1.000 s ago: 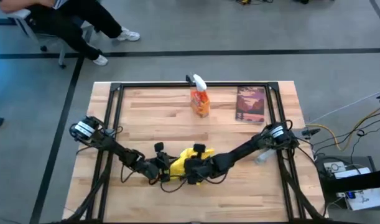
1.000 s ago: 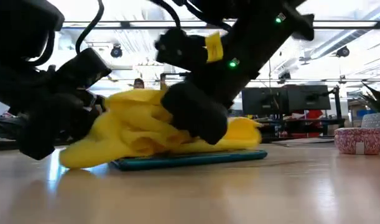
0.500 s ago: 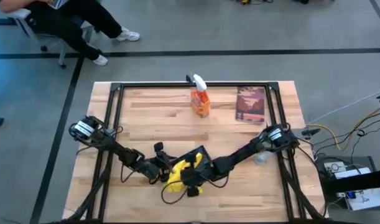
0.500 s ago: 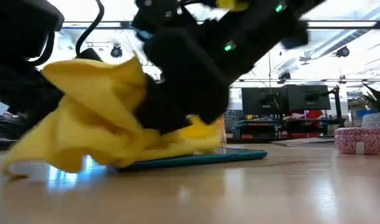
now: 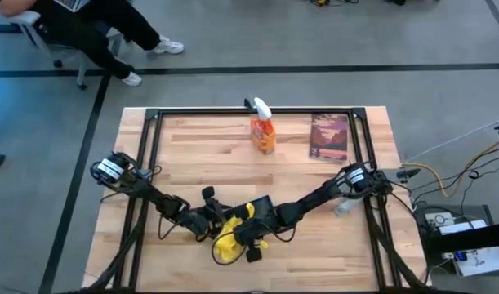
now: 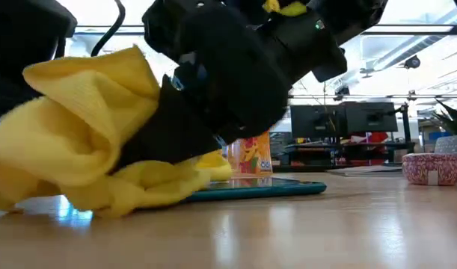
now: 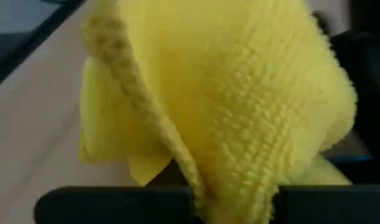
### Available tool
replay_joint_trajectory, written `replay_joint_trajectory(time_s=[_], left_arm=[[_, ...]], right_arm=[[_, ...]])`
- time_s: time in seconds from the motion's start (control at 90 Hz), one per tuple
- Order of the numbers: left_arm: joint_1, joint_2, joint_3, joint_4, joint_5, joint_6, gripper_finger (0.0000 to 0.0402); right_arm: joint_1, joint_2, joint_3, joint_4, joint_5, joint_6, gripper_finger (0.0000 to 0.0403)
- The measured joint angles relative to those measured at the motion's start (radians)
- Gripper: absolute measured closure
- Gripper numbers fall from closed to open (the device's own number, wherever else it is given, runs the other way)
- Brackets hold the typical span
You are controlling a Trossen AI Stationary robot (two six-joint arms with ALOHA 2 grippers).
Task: Apply microfiber cloth
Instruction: Wipe the front and back of the tablet with the yellow microfiber cloth
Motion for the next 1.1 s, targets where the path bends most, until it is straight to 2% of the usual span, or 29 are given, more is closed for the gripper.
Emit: replay_joint_trajectory(time_s=[0.056,0.189,0.389,0.522,0.689,0.778,0.867,0.933,1.0,1.1], left_arm=[[0.001,0.000,0.000,-0.001,-0.003,0.000,0.0373],[0.004,0.000,-0.003,-0.007,-0.027,0.000,0.0373],[0.002,0.000,-0.010,-0.006,-0.030,-0.013,0.0373],[-0.002,0.000,-0.011,-0.003,-0.013,-0.030,0.0373],[-0.003,0.000,-0.011,-0.003,-0.009,-0.030,0.0373],[-0.003,0.000,-0.011,-0.002,-0.009,-0.030,0.0373],[-0.003,0.000,-0.011,-0.002,-0.010,-0.030,0.0373],[-0.003,0.000,-0.011,-0.002,-0.010,-0.030,0.0373],[-0.003,0.000,-0.011,-0.002,-0.010,-0.030,0.0373],[-0.003,0.000,-0.009,-0.003,-0.012,-0.029,0.0373]], right_arm=[[0.000,-0.004,0.001,-0.042,0.039,0.013,0.0403],[0.027,-0.030,0.002,-0.163,0.248,0.061,0.0403],[0.049,-0.070,0.001,-0.302,0.477,0.169,0.0403],[0.054,-0.105,0.000,-0.557,0.681,0.324,0.0403],[0.050,-0.144,-0.004,-0.957,0.875,0.625,0.0403],[0.046,-0.166,-0.008,-1.055,0.951,0.719,0.0403],[0.035,-0.187,-0.010,-1.034,0.973,0.703,0.0403],[0.022,-0.192,-0.010,-0.921,0.952,0.613,0.0403],[0.003,-0.191,-0.016,-0.755,0.867,0.475,0.0403],[-0.022,-0.168,-0.042,-0.433,0.660,0.288,0.0403]])
